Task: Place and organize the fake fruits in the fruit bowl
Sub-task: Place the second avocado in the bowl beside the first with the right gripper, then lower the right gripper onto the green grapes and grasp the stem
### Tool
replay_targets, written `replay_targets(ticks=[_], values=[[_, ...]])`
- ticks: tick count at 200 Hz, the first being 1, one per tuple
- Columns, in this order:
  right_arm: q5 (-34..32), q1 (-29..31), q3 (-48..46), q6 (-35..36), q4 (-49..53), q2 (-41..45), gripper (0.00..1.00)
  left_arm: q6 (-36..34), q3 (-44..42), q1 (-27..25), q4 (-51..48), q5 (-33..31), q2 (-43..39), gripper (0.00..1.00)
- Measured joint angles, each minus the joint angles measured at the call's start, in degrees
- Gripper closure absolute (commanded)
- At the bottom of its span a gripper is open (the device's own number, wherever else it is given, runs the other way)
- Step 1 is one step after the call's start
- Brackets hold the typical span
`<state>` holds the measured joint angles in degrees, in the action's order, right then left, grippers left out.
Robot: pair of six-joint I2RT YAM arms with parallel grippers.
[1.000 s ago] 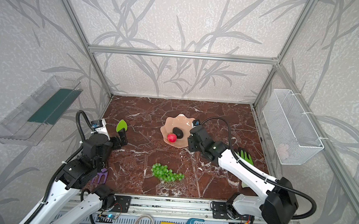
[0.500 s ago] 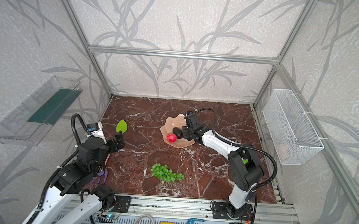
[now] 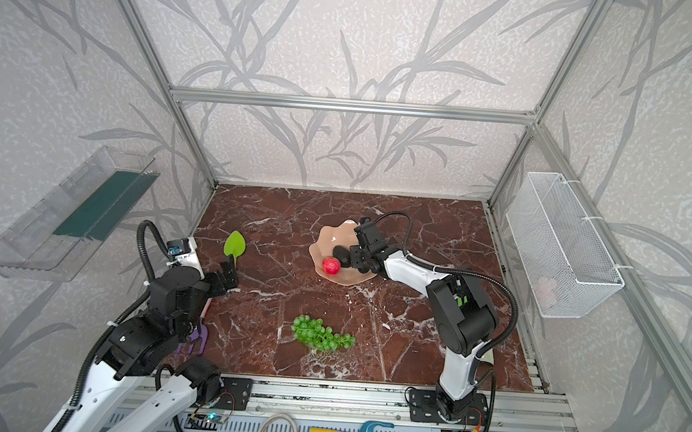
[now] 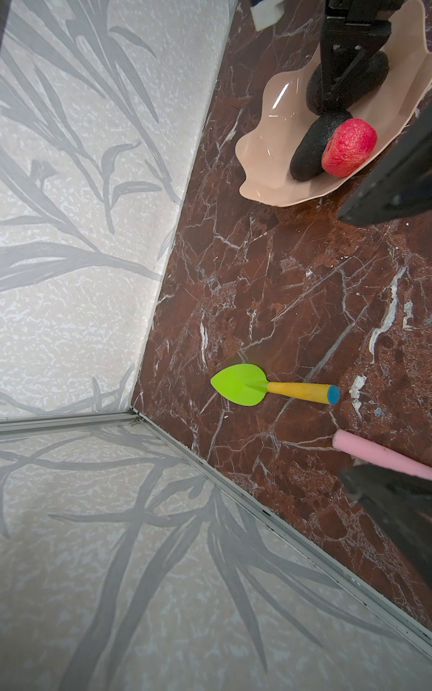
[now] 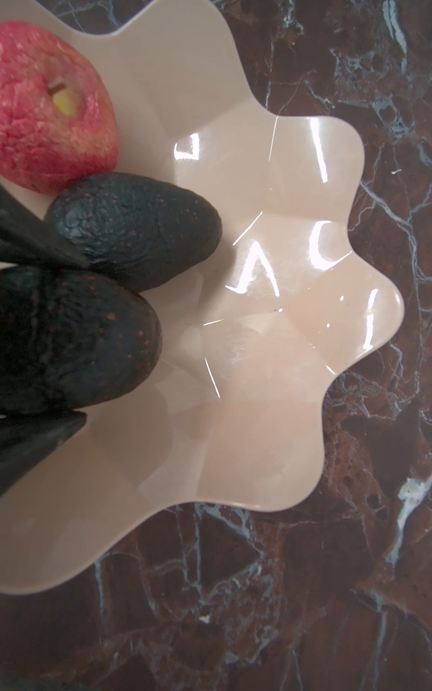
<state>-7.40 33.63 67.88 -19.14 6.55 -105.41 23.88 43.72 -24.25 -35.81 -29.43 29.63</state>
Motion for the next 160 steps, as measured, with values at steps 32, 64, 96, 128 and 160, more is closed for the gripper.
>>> replay_targets(ticks=[32,64,96,128,160], values=[[0.4,-0.4,0.0,-0.5,-0.3,0.4,0.3,-0.6,0.0,0.0,0.0,-0.4,-0.2,0.01],[1.8,-0.7,-1.4,-0.1,-0.3,5.1,0.26,-1.4,0.0,0.0,0.1,-0.6,-0.3,0.01],[7.0,-0.3,-8.5,1.9,-1.7,16.9,0.2,-3.4,0.0,0.1,0.6,-0.9,-0.3,0.0],[14.4,4.6,-19.5,6.4,-6.2,28.0,0.09,-6.4,0.0,0.2,2.2,-1.2,0.1,0.0],[20.7,13.2,-29.6,12.2,-11.0,33.9,0.04,-10.7,0.0,0.3,4.9,-1.1,1.0,0.0]])
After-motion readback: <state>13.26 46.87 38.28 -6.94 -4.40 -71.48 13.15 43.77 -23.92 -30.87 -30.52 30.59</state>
